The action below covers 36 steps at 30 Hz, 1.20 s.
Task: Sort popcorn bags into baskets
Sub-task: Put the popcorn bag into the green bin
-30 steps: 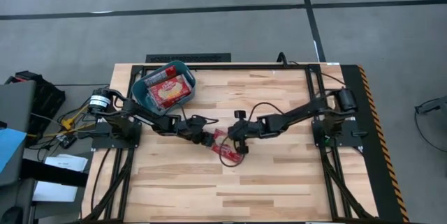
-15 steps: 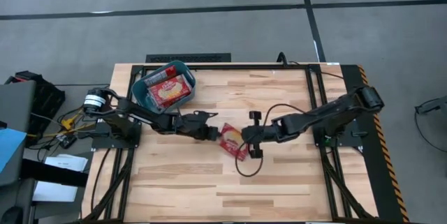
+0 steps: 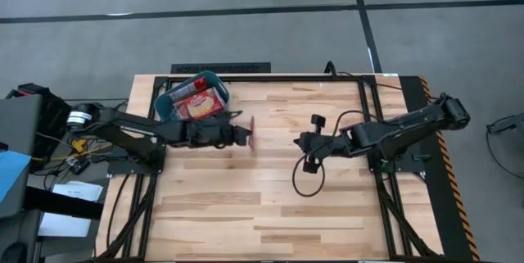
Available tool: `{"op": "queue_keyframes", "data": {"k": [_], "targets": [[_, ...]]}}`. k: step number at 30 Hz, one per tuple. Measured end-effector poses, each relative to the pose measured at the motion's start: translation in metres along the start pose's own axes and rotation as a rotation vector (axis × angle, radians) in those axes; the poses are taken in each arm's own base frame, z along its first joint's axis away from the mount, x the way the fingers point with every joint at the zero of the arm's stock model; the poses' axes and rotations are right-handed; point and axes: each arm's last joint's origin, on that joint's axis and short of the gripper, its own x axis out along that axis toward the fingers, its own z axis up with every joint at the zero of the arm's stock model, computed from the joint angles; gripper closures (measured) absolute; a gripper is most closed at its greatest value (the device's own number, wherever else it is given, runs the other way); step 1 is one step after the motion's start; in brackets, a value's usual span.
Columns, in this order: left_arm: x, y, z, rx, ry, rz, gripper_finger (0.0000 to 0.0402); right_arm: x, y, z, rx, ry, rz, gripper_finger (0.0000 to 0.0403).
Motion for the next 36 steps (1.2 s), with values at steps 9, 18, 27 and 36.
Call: {"op": "queue_keyframes", "data": {"k": [9,18,27,36], "targets": [[-0.033,-0.009,0.037,0.006,-0.165,-0.022,0.0401,0.008,-0.008,-0.003,-0.003,0.045,-0.035,0.0390],[-0.068,-0.005,0.084,0.002,-0.359,-0.021,0.0401,0.015,-0.006,-0.005,-0.033,0.068,-0.037,0.0375],[-0.097,0.020,0.120,0.022,-0.470,0.135,0.0401,0.017,-0.005,-0.005,-0.061,0.072,-0.036,0.0391],[-0.094,0.035,0.131,0.027,-0.443,0.203,0.0401,0.020,-0.013,-0.005,-0.068,0.081,-0.057,0.0372]]}}
